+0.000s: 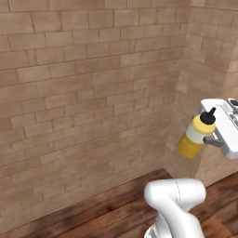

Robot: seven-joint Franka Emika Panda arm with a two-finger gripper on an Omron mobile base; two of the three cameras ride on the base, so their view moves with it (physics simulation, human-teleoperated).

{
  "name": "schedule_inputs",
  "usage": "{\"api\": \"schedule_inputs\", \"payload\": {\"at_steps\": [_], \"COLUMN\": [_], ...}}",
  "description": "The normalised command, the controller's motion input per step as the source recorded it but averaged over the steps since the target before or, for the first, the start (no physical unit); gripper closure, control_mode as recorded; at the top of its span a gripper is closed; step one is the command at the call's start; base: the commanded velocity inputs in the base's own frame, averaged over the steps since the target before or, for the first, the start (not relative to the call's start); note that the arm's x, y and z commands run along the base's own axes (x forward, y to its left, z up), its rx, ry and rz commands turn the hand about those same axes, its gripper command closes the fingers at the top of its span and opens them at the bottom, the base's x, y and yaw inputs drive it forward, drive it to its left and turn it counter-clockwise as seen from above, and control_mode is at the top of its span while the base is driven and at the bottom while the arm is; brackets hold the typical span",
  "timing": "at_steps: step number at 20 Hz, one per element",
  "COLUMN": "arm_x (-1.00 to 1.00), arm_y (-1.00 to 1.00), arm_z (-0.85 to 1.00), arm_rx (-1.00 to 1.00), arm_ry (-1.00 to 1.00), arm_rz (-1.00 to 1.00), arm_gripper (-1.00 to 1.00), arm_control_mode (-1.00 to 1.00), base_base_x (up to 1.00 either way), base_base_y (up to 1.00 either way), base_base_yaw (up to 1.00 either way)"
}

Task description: Place the mustard and mustard from the counter to the top shelf of the fridge. If the existing items in the fridge are on the top shelf, move them to other shelves.

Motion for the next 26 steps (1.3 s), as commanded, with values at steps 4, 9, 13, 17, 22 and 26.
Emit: {"api": "schedule_inputs", "payload": {"at_steps": [4, 9, 13, 17, 22, 26], "arm_x": [0.0, 0.0, 0.0, 0.0, 0.0, 0.0], "arm_y": [0.0, 0.0, 0.0, 0.0, 0.0, 0.0], "arm_z": [0.0, 0.0, 0.0, 0.0, 0.0, 0.0], "arm_rx": [0.0, 0.0, 0.0, 0.0, 0.0, 0.0], "arm_ry": [0.0, 0.0, 0.0, 0.0, 0.0, 0.0], "arm_rz": [0.0, 0.0, 0.0, 0.0, 0.0, 0.0], "arm_gripper": [1.0, 1.0, 1.0, 1.0, 1.0, 1.0], "arm_control_mode": [1.0, 1.0, 1.0, 1.0, 1.0, 1.0], "base_base_x": [1.0, 0.38, 0.22, 0.49, 0.58, 0.72], "base_base_y": [0.13, 0.36, 0.32, 0.31, 0.31, 0.25], "base_base_yaw": [-0.29, -0.84, -0.89, -0.8, -0.76, -0.71]}}
